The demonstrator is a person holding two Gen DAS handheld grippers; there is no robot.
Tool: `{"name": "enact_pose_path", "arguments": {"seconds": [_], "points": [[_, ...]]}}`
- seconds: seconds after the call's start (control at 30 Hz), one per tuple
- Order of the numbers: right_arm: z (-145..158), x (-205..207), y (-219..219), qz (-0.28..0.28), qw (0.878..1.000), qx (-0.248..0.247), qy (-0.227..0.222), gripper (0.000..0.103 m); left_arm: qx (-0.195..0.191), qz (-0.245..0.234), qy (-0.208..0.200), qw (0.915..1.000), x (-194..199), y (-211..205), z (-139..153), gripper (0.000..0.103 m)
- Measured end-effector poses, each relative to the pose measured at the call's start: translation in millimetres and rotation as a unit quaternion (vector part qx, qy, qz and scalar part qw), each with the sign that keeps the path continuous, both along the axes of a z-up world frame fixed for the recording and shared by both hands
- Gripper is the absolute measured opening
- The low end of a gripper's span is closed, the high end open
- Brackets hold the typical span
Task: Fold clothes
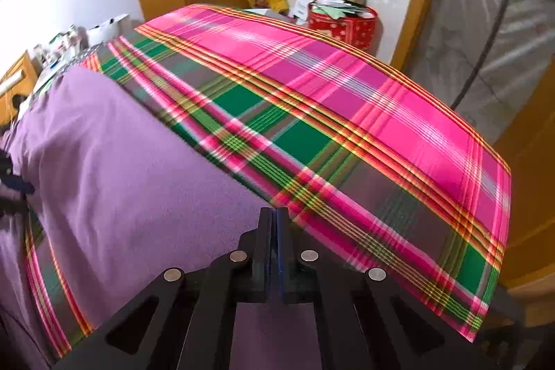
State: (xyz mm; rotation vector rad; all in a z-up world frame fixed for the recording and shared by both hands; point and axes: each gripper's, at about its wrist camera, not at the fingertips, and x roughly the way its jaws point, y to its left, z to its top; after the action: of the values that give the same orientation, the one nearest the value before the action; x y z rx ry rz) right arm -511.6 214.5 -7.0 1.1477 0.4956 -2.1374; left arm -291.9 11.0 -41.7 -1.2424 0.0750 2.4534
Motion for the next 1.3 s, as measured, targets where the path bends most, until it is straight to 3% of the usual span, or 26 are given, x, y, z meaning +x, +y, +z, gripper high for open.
{"name": "enact_pose_path", "arguments": {"seconds": [0.03,0.17,0.33,0.5,0.53,0.57,0.6,0.73,0.8,0.87,1.0,1.1,1.17,1.23,1.27,1.3], "points": [[0,-1,4,-0.005,1.000,0.002,-0.003,0.005,0.000,0.000,0.000,1.0000,-1,1,0,0.020],[12,0,29,-0.040,0.999,-0.019,0.005,0.024,0.008,-0.003,0.004,1.0000,-5,2,2,0.021],[27,24,76,-0.097,0.994,-0.045,0.018,0.025,0.005,-0.026,-0.015,0.9995,-19,17,-12,0.026],[31,80,108,-0.125,0.990,-0.052,0.026,0.027,-0.008,-0.034,0.004,0.9994,-18,23,-13,0.028],[30,89,114,-0.133,0.989,-0.052,0.027,0.027,-0.013,-0.035,0.006,0.9993,-18,24,-13,0.026],[29,98,121,-0.145,0.988,-0.053,0.030,0.027,-0.022,-0.035,0.010,0.9991,-17,25,-14,0.010],[28,104,131,-0.167,0.984,-0.059,0.032,0.027,-0.028,-0.036,0.013,0.9989,-17,26,-13,0.005],[25,119,188,-0.289,0.951,-0.104,0.032,0.027,-0.024,-0.057,0.016,0.9979,-6,27,-8,0.004],[18,121,221,-0.356,0.924,-0.141,0.011,0.027,-0.027,-0.070,0.023,0.9969,2,29,-5,0.004],[6,123,255,-0.416,0.888,-0.195,-0.021,0.029,-0.028,-0.077,0.023,0.9964,6,29,-4,0.004],[-15,122,284,-0.459,0.832,-0.301,-0.080,0.051,-0.009,-0.075,0.004,0.9972,4,24,-4,0.007],[-32,117,289,-0.462,0.801,-0.360,-0.125,0.054,0.012,-0.074,0.002,0.9972,4,18,-1,0.007],[-41,111,288,-0.461,0.790,-0.378,-0.144,0.054,0.022,-0.075,0.004,0.9969,8,16,3,0.007],[-42,107,284,-0.459,0.790,-0.380,-0.142,0.053,0.026,-0.068,0.009,0.9973,13,10,8,0.007],[-40,106,282,-0.457,0.795,-0.377,-0.134,0.043,0.029,-0.063,0.012,0.9975,16,7,11,0.007],[-36,106,280,-0.453,0.800,-0.373,-0.125,0.016,0.032,-0.058,0.015,0.9977,19,3,14,0.007]]}}
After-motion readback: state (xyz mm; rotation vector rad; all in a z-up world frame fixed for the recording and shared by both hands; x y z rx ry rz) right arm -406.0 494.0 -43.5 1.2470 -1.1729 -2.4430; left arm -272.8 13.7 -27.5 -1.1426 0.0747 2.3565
